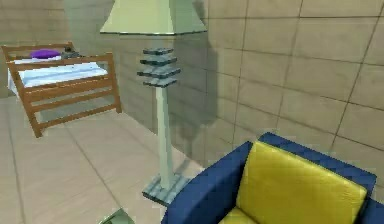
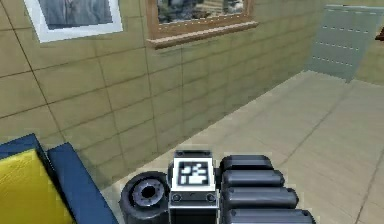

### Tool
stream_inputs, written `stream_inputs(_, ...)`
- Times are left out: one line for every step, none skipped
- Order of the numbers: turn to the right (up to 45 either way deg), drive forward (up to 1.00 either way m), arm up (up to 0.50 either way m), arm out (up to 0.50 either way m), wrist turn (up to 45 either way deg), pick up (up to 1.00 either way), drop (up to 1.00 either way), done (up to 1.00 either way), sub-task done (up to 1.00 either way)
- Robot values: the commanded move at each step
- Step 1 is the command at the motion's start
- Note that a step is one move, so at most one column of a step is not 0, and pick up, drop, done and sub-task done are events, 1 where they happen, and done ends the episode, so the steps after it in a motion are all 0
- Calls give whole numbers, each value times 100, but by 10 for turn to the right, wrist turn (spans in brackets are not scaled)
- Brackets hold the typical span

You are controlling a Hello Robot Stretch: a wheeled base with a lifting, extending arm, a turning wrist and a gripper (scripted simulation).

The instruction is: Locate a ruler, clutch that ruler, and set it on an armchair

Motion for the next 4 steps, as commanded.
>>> stream_inputs(-450, 0, 0, 0, 0, 0, 0, 0, 0)
stream_inputs(-90, 0, 0, 0, 0, 0, 0, 0, 0)
stream_inputs(0, 0, 0, 40, 0, 0, 0, 0, 0)
stream_inputs(0, 0, 0, 0, 450, 0, 0, 0, 0)
